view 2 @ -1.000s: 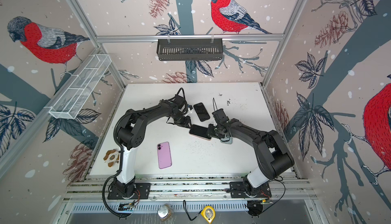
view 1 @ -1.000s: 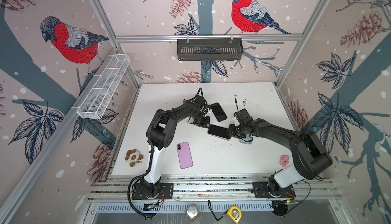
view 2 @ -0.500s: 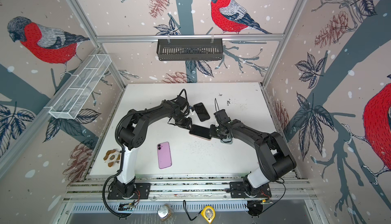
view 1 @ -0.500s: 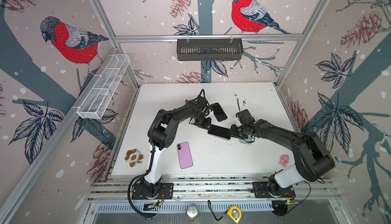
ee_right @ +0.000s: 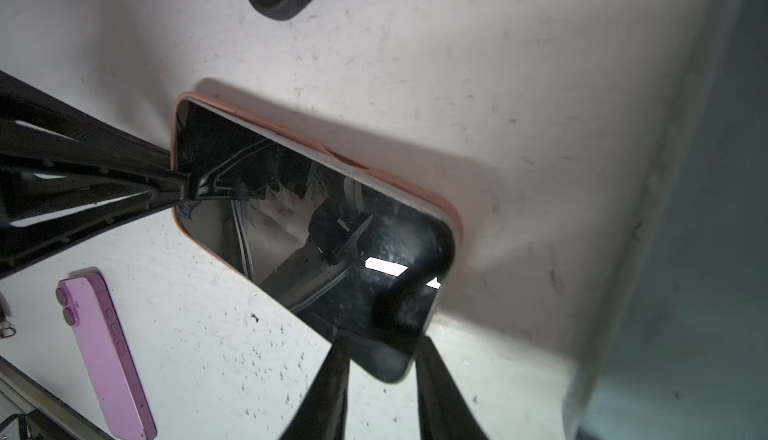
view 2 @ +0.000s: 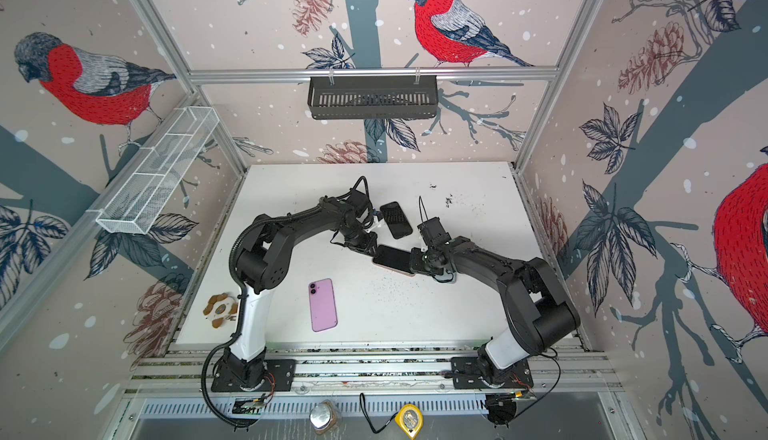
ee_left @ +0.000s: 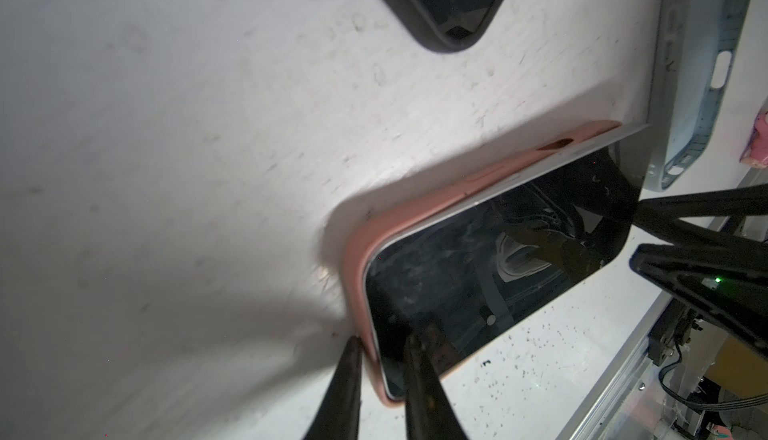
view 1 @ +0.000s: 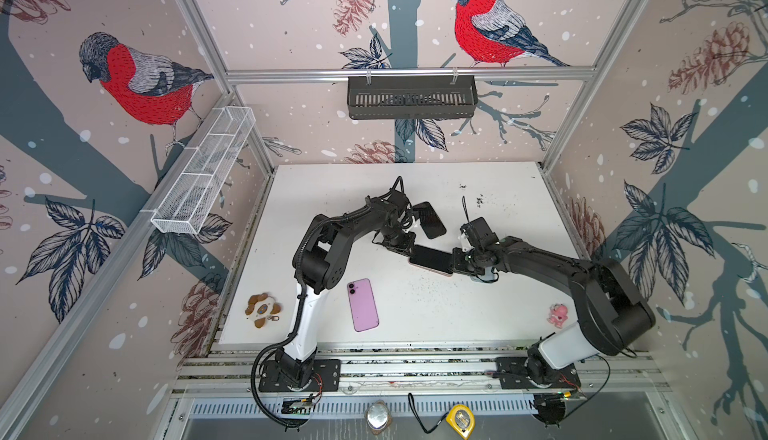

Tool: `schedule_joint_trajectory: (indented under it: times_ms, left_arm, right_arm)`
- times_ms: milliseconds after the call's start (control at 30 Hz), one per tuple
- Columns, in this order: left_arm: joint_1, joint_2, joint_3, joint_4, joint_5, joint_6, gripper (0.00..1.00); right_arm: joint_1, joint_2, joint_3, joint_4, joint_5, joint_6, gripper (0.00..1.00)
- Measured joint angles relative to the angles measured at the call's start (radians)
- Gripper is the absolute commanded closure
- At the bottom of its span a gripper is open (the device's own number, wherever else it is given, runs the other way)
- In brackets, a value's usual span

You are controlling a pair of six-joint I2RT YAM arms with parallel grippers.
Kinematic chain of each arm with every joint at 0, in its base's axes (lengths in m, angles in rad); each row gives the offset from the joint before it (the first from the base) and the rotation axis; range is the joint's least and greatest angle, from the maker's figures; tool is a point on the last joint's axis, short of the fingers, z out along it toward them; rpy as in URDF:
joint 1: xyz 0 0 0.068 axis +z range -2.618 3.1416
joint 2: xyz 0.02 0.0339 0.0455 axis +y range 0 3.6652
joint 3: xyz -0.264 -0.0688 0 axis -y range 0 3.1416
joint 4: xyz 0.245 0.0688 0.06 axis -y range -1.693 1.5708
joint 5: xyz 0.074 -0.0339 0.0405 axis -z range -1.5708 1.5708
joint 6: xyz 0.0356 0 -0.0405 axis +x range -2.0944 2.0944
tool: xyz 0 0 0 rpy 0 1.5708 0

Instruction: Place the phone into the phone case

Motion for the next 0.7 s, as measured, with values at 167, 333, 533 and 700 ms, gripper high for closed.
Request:
schedule_joint_trajectory:
  times_ms: [167, 333, 533, 700]
  left_arm:
    - [0.000, 0.000, 0.000, 0.000, 0.000, 0.000, 0.80]
    - [0.000, 0.001, 0.001, -0.001, 0.000, 0.000, 0.80]
    - [0.000, 0.002, 0.002, -0.002, -0.001, 0.000, 0.82]
    - [0.000, 0.002, 0.003, -0.003, -0.002, 0.000, 0.82]
  right_arm:
    - [0.003, 0.004, 0.000, -0.002, 0.004, 0.003, 0.70]
    - [0.003, 0.000, 0.001, -0.005, 0.013, 0.002, 0.73]
    - [0.010, 0.002, -0.008, -0.004, 0.019, 0.003, 0.76]
    - [0.018, 0.009, -0.024, 0.006, 0.018, 0.003, 0.77]
